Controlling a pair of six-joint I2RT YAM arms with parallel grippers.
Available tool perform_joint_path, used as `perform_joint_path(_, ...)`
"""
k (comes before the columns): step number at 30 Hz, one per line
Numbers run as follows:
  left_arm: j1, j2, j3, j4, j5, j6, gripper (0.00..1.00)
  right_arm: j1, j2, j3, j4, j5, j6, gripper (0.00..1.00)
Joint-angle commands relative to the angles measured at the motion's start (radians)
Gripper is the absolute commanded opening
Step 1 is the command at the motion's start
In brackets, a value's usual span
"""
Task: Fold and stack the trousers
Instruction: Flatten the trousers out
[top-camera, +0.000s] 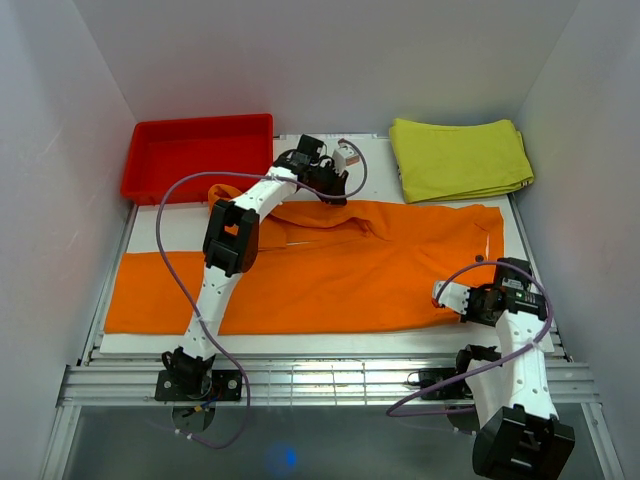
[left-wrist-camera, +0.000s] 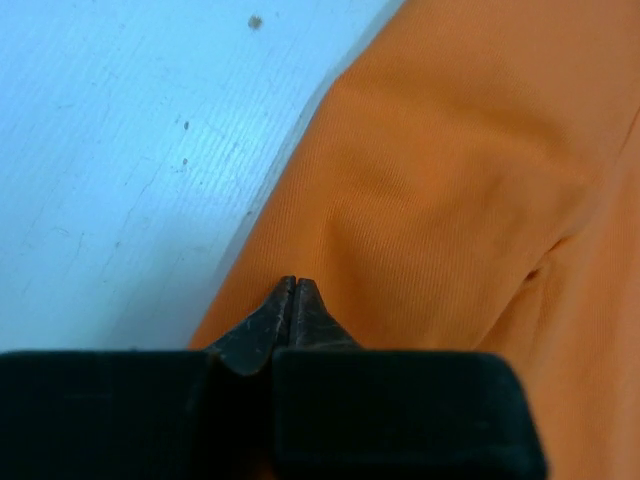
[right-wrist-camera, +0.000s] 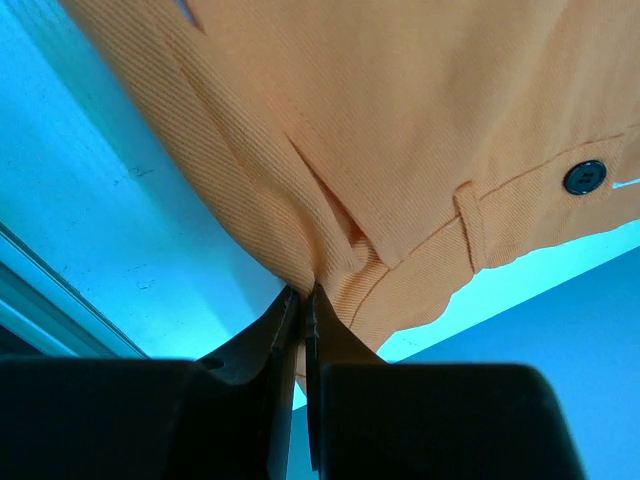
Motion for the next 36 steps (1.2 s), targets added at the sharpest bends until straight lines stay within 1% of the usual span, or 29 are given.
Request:
perform_joint_path(1,-0.001,-0.019,-0.012,0.014,-0.012,-0.035,0.00,-0.002,-0.039,-0.044,0.065,0.033,-0.115,0.08)
perform_joint_path(3,0.007,-0.033,0.008,0.028,-0.066,-0.041,0.00,-0.003,-0.046,-0.044,0.071,0.030,-0.135,0.08)
perform_joint_path(4,0.022,-0.042,0.025,0.039,-0.080,-0.047,0.00,-0.003,-0.052,-0.048,0.071,0.032,-0.170,0.08)
perform_joint_path(6,0.041,-0.075,0.031,0.094,-0.129,-0.071,0.00,-0.006,-0.062,-0.077,0.086,0.047,-0.203,0.08)
perform_joint_path(9,0.074,-0.111,0.049,0.140,-0.169,-0.047,0.00,-0.023,-0.066,-0.114,0.083,0.064,-0.258,0.08)
perform_joint_path(12,0.085,-0.148,0.020,0.150,-0.146,0.016,0.00,-0.037,-0.054,-0.142,0.079,0.090,-0.281,0.08)
perform_joint_path(13,0.085,-0.184,-0.003,0.160,-0.128,0.030,0.00,-0.038,-0.043,-0.156,0.066,0.096,-0.290,0.08)
perform_joint_path(14,0.085,-0.207,-0.056,0.160,-0.105,0.054,0.00,-0.041,-0.039,-0.160,0.059,0.107,-0.305,0.08)
perform_joint_path(16,0.084,-0.273,-0.111,0.145,-0.056,0.077,0.00,-0.041,-0.016,-0.163,0.025,0.118,-0.316,0.08)
perform_joint_path(17,0.085,-0.293,-0.162,0.136,-0.051,0.099,0.06,-0.041,-0.007,-0.163,0.016,0.121,-0.322,0.08)
perform_joint_path(18,0.085,-0.312,-0.185,0.124,-0.052,0.115,0.18,-0.041,0.001,-0.163,0.014,0.136,-0.321,0.08)
perform_joint_path(19,0.085,-0.342,-0.205,0.096,-0.060,0.132,0.47,-0.043,0.018,-0.157,0.016,0.159,-0.315,0.08)
perform_joint_path(20,0.085,-0.353,-0.243,0.085,-0.072,0.149,0.59,-0.041,0.026,-0.142,0.022,0.156,-0.292,0.21)
perform_joint_path(22,0.088,-0.359,-0.257,0.053,-0.103,0.194,0.69,-0.043,0.065,-0.073,0.017,0.097,-0.238,0.49)
perform_joint_path(23,0.090,-0.346,-0.257,0.045,-0.112,0.206,0.77,-0.043,0.087,0.038,-0.010,0.016,-0.205,0.73)
perform_joint_path(24,0.091,-0.332,-0.238,0.038,-0.120,0.211,0.78,-0.043,0.143,0.106,-0.027,-0.023,-0.122,0.84)
perform_joint_path(25,0.091,-0.314,-0.219,0.019,-0.132,0.209,0.78,-0.041,0.180,0.175,-0.048,-0.063,-0.083,0.94)
perform_joint_path(26,0.094,-0.294,-0.198,0.005,-0.140,0.209,0.79,-0.040,0.216,0.241,-0.068,-0.124,-0.042,0.96)
perform_joint_path(27,0.096,-0.251,-0.152,-0.010,-0.138,0.212,0.79,-0.041,0.292,0.364,-0.101,-0.147,0.034,0.91)
perform_joint_path(28,0.096,-0.229,-0.135,-0.028,-0.138,0.223,0.79,-0.041,0.332,0.422,-0.111,-0.166,0.070,0.90)
perform_joint_path(29,0.096,-0.194,-0.118,-0.038,-0.134,0.229,0.79,-0.040,0.367,0.518,-0.122,-0.197,0.105,0.90)
perform_joint_path(30,0.096,-0.177,-0.091,-0.051,-0.123,0.240,0.79,-0.040,0.433,0.557,-0.118,-0.209,0.168,0.90)
perform_joint_path(31,0.096,-0.163,-0.080,-0.071,-0.114,0.261,0.78,-0.041,0.466,0.589,-0.101,-0.223,0.211,0.90)
perform_joint_path(32,0.096,-0.151,-0.076,-0.077,-0.093,0.267,0.77,-0.041,0.528,0.646,-0.081,-0.229,0.249,0.90)
perform_joint_path(33,0.096,-0.140,-0.075,-0.087,-0.079,0.277,0.76,-0.040,0.561,0.669,-0.037,-0.231,0.288,0.90)
perform_joint_path(34,0.094,-0.137,-0.081,-0.096,-0.065,0.286,0.76,-0.037,0.601,0.694,-0.014,-0.224,0.373,0.90)
perform_joint_path(35,0.094,-0.134,-0.089,-0.099,-0.054,0.295,0.76,-0.032,0.639,0.721,0.005,-0.217,0.412,0.91)
perform_joint_path(36,0.093,-0.134,-0.096,-0.099,-0.045,0.301,0.75,-0.022,0.726,0.782,0.035,-0.211,0.447,0.92)
